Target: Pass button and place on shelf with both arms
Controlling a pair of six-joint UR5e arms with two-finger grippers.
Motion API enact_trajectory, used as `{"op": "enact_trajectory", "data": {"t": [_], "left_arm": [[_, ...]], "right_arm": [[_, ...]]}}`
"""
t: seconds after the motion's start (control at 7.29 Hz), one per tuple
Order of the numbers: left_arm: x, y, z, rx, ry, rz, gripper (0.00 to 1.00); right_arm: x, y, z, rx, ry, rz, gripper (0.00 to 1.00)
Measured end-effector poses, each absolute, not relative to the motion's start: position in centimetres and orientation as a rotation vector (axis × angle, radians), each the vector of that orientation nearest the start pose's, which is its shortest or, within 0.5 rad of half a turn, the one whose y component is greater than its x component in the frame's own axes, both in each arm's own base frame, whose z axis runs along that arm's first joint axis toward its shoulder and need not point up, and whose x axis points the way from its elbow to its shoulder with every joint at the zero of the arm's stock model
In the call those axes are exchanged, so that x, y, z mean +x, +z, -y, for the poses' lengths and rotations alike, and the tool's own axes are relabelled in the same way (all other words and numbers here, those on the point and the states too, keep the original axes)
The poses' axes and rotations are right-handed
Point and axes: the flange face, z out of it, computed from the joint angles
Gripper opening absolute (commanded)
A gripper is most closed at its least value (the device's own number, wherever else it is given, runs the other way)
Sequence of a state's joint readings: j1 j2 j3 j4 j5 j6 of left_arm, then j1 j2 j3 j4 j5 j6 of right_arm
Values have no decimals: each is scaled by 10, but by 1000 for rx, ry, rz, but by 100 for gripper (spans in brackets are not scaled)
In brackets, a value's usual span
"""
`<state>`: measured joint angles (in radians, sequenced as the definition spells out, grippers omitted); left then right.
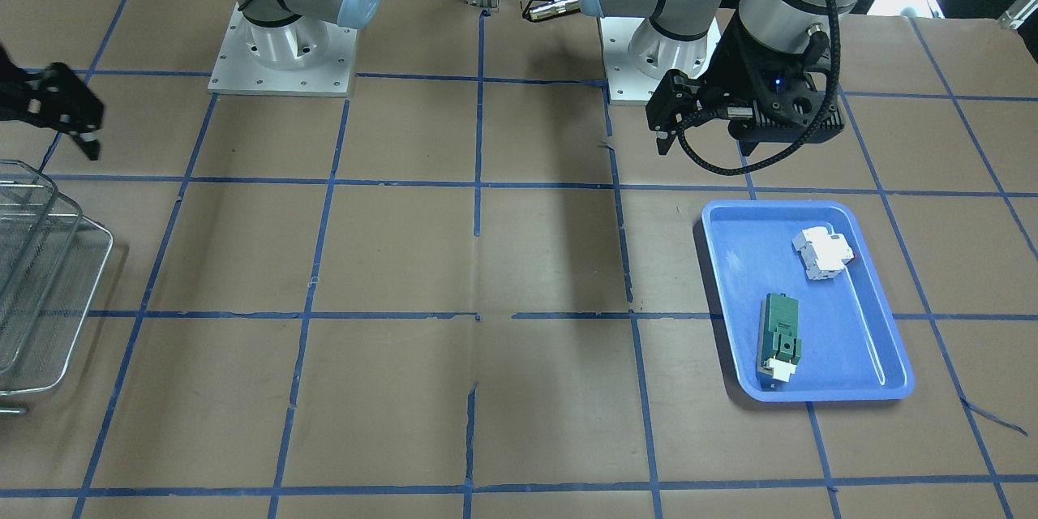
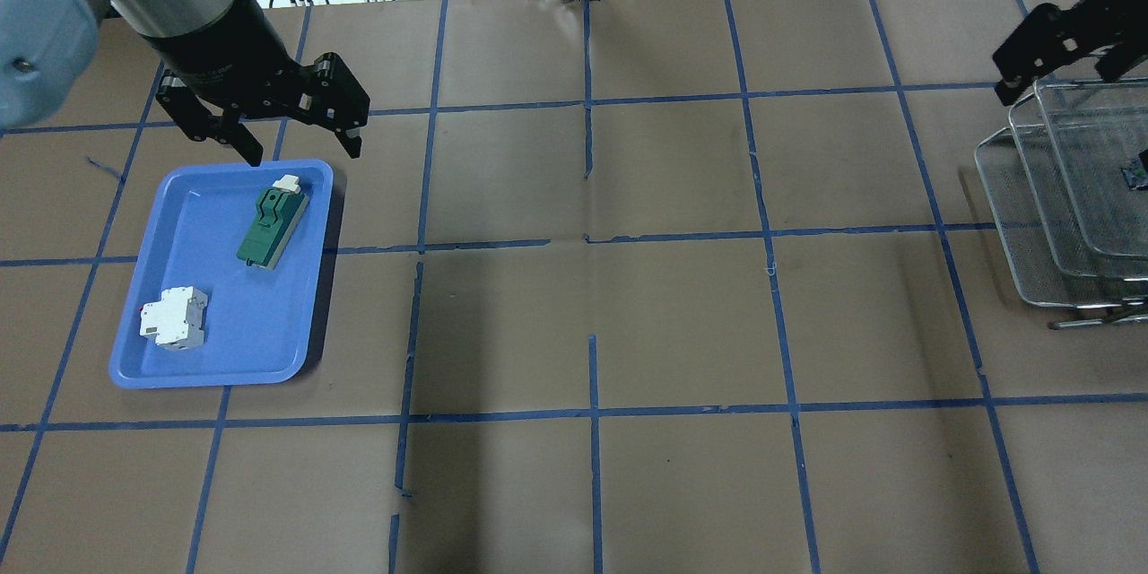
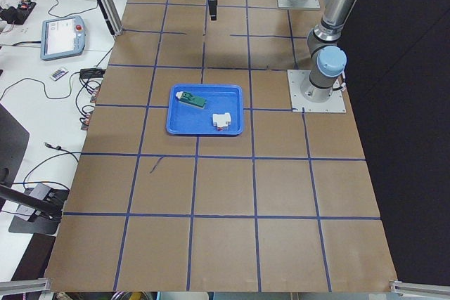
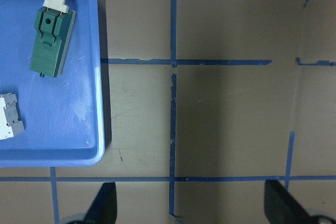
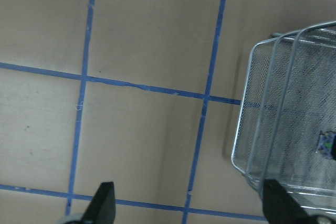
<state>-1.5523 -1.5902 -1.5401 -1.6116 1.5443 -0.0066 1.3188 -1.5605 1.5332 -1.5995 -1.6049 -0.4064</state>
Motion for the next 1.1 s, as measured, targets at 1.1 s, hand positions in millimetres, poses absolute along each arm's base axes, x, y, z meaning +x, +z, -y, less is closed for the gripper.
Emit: {"op": "enact_trajectory", "data": {"t": [1.1], "left_arm": [[-126,491,500,-31,11,-3167,100]], "right_arm": [[141,503,517,-36,-106,-3128,100]]}}
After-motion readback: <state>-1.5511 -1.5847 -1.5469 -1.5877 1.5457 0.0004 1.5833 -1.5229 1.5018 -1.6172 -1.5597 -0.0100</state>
